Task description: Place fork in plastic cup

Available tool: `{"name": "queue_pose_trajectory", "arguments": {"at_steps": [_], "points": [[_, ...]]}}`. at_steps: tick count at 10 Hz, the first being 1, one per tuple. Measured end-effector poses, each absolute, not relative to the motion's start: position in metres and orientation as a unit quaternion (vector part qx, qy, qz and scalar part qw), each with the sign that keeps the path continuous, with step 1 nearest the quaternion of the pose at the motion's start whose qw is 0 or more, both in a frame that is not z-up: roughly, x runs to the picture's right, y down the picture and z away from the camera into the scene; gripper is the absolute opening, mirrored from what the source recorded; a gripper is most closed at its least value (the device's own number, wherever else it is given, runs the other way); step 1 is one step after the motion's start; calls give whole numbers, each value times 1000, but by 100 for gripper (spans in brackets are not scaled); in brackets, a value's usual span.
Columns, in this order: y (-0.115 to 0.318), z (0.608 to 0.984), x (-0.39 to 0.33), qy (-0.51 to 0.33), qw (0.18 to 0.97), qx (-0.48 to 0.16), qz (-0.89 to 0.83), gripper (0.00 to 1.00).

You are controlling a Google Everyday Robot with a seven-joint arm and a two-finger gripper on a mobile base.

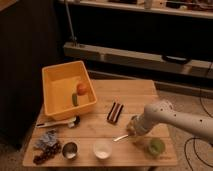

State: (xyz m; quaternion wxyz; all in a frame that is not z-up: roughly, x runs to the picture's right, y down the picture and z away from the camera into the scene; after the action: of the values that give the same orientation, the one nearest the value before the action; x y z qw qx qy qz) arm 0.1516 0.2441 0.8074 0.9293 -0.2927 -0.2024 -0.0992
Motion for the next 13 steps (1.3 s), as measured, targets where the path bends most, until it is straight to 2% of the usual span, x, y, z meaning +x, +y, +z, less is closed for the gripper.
{"name": "queue_pose_trajectory", "arguments": {"at_steps": [4,7,8,13], "points": [[242,809,151,-200,929,-293,-101,58],[242,808,153,-198,930,-293,-101,40],[243,809,153,-198,929,-294,-101,38],[246,809,153,-198,929,-298,-98,38]]}}
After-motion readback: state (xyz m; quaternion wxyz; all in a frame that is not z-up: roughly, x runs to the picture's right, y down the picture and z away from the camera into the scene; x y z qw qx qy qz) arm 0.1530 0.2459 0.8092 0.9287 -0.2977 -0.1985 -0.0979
